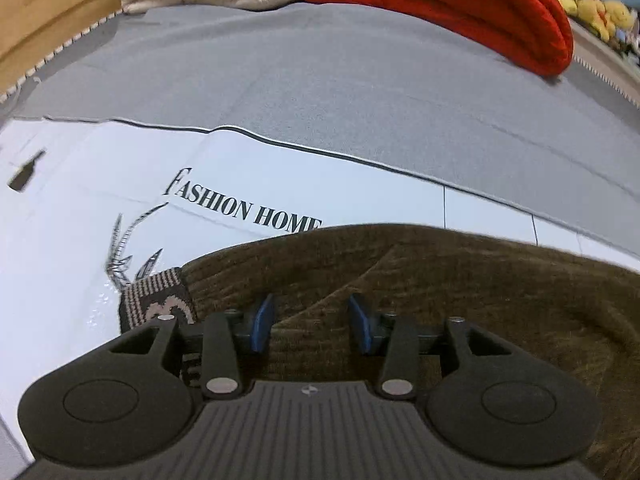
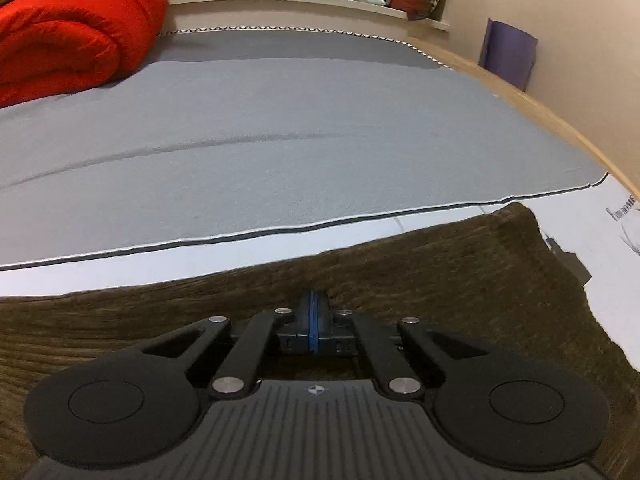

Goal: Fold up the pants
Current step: 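Open both grippers and lift them away from the flattened pants, then grasp the grey waistband with the left gripper and lift it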

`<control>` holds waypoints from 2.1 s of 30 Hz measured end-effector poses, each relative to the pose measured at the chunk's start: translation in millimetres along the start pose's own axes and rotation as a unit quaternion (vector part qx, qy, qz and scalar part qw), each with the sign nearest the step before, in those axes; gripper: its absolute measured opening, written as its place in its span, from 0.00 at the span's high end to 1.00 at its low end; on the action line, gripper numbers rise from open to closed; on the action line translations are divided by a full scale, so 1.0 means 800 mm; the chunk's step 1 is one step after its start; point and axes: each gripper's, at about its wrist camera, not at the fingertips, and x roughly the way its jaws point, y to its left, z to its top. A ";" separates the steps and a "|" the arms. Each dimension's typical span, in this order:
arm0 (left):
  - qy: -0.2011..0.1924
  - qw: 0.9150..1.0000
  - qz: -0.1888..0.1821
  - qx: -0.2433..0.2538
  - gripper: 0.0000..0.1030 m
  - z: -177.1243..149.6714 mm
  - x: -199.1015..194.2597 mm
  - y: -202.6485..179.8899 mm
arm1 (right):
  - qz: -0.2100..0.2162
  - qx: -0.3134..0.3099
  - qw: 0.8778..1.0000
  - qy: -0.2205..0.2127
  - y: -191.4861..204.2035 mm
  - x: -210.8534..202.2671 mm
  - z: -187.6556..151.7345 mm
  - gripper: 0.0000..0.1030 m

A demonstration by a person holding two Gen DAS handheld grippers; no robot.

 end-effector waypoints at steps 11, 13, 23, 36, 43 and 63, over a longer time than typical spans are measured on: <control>-0.025 0.999 0.003 0.023 0.49 -0.005 0.009 -0.012 | -0.029 -0.002 0.999 -0.022 0.001 0.037 0.014 1.00; -0.025 0.999 0.001 0.027 0.49 -0.004 0.008 -0.013 | -0.034 -0.003 0.999 -0.030 0.002 0.038 0.014 1.00; -0.003 0.998 -0.014 0.064 0.41 0.005 0.002 -0.015 | -0.035 -0.026 0.998 -0.039 -0.005 0.033 0.017 0.98; -0.031 0.987 -0.105 0.115 0.40 -0.032 -0.125 -0.058 | 0.107 0.047 0.985 -0.128 -0.042 -0.295 0.022 0.41; -0.037 0.978 -0.119 0.169 0.40 -0.087 -0.235 -0.019 | 0.154 0.026 0.979 -0.132 -0.065 -0.440 -0.085 0.34; 0.111 0.974 -0.092 0.174 0.67 -0.294 -0.199 0.045 | 0.158 -0.064 0.982 0.080 0.023 -0.442 -0.281 0.35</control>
